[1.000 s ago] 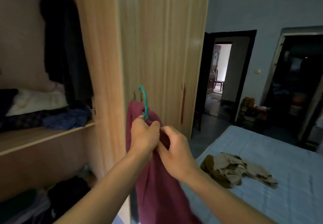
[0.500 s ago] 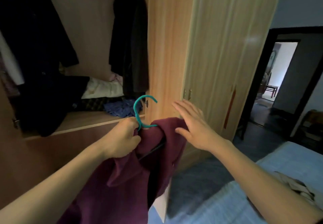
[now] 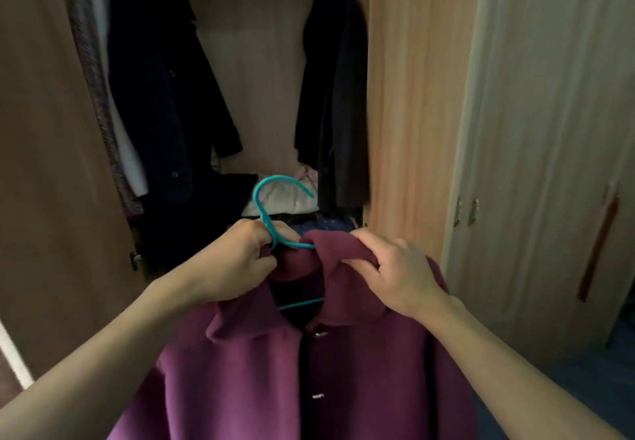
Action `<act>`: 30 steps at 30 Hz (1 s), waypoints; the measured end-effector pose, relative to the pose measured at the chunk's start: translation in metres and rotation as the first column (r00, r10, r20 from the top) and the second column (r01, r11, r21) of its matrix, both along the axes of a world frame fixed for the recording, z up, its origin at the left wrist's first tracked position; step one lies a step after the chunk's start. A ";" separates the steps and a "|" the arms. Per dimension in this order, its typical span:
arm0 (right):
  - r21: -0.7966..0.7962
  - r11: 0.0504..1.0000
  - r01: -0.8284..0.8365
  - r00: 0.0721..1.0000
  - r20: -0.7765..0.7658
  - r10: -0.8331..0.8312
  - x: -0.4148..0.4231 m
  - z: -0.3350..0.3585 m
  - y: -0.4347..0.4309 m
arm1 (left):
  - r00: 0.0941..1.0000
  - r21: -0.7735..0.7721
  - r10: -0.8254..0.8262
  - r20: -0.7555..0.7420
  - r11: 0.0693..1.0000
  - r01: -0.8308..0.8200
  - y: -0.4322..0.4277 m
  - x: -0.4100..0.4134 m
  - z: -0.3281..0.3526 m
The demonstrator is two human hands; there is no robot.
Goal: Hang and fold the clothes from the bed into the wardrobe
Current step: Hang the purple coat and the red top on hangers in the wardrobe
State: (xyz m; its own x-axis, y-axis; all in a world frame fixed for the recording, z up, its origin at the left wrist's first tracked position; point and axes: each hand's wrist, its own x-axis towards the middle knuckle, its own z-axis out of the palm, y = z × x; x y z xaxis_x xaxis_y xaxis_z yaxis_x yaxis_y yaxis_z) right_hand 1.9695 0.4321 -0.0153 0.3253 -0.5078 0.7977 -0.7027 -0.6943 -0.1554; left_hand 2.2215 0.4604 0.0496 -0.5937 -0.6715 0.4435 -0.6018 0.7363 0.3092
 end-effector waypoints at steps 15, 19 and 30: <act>0.137 0.985 -0.108 0.959 0.274 0.068 0.021 0.017 -0.129 | 0.864 -0.201 0.493 -0.101 0.841 -0.503 -0.064 0.027 0.013; 0.111 0.991 -0.072 0.958 0.285 0.037 0.046 0.033 -0.165 | 0.871 -0.254 0.491 0.033 0.847 -0.468 -0.087 0.073 0.024; -0.199 0.978 -0.066 0.960 0.255 0.117 0.137 0.099 -0.251 | 0.872 -0.570 0.402 -0.280 0.661 -0.488 -0.186 0.167 0.047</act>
